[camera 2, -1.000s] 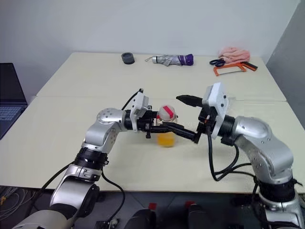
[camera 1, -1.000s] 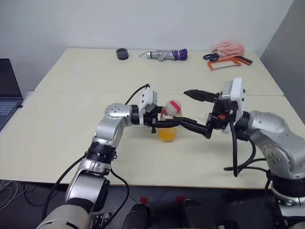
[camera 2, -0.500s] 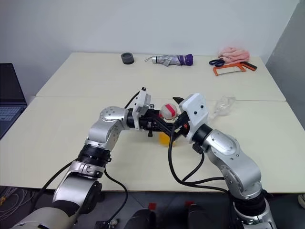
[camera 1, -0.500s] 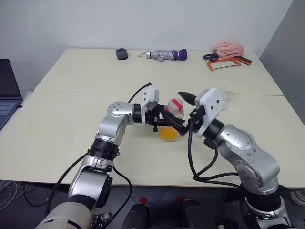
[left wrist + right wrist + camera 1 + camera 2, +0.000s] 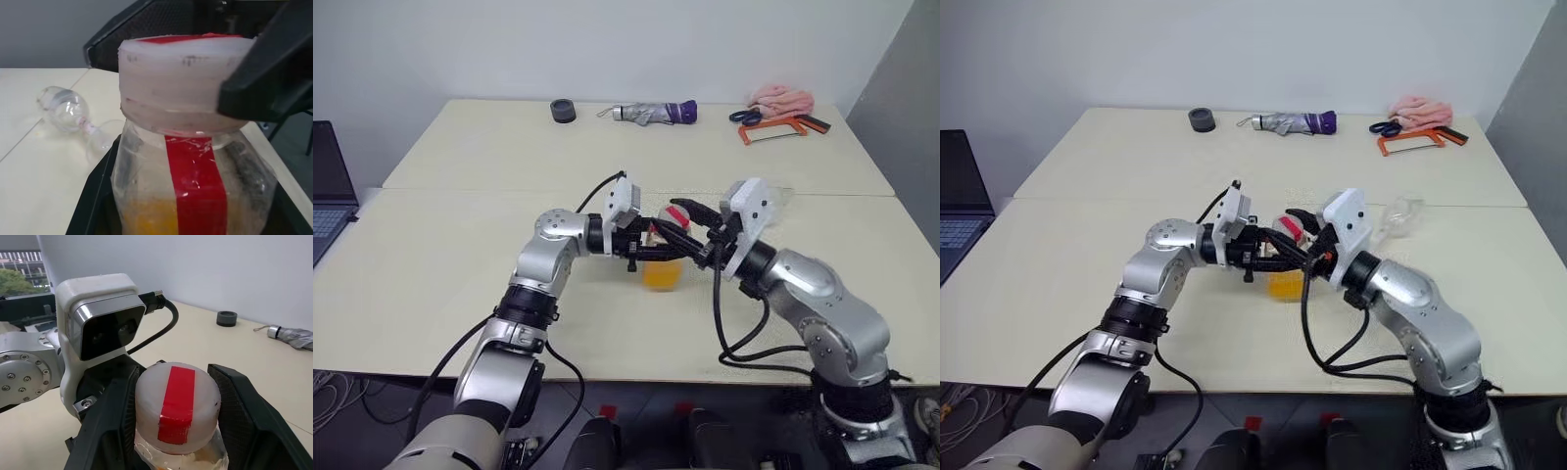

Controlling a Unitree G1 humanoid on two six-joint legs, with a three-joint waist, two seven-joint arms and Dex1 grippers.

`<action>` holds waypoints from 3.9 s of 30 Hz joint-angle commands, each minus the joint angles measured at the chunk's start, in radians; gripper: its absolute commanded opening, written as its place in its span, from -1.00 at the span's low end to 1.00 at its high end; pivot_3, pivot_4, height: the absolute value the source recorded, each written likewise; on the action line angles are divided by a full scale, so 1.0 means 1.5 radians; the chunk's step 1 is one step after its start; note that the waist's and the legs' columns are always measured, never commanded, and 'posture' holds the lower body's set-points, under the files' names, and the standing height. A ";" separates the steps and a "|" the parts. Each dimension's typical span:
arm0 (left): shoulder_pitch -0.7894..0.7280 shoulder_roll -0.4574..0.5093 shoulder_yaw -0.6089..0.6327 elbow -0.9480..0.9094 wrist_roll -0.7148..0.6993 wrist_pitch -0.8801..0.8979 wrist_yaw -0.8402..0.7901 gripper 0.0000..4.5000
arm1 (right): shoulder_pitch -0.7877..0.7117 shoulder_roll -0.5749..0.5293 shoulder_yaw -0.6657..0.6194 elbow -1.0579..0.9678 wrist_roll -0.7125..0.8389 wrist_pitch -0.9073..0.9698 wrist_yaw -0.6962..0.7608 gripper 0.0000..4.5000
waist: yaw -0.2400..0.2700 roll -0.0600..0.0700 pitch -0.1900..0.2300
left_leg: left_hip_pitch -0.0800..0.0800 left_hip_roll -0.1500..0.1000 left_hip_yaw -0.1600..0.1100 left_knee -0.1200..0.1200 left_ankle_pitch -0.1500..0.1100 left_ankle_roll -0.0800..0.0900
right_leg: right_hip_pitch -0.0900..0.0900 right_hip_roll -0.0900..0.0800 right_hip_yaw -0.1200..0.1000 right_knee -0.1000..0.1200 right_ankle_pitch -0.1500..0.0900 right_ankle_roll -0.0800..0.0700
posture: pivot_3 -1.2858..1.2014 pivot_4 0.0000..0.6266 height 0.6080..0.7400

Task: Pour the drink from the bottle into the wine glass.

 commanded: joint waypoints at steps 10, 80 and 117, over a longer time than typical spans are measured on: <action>-0.014 0.013 0.006 -0.029 -0.013 0.006 -0.011 -0.20 | -0.158 -0.147 -0.026 0.188 0.034 -0.083 0.313 0.44 | -0.004 0.000 0.000 | -0.001 0.001 -0.001 -0.001 0.000 0.000 | 0.000 0.002 -0.001 -0.001 0.000 -0.001 | 0.03 -0.52 1.00; -0.037 0.031 0.009 -0.024 -0.012 0.018 -0.010 -0.21 | -0.036 -0.038 -0.054 -0.018 0.049 -0.011 0.061 0.63 | -0.014 0.000 0.001 | -0.002 0.001 -0.003 0.000 0.000 0.000 | -0.001 -0.001 0.000 0.002 -0.001 -0.002 | 0.03 -0.52 1.00; -0.045 0.019 0.004 0.005 -0.008 -0.001 -0.009 -0.21 | 0.020 -0.048 -0.078 -0.056 -0.039 -0.007 -0.051 0.63 | -0.014 0.000 0.001 | -0.002 0.001 -0.003 0.000 0.000 0.000 | -0.001 0.000 0.000 0.003 -0.001 -0.002 | 0.03 -0.52 1.00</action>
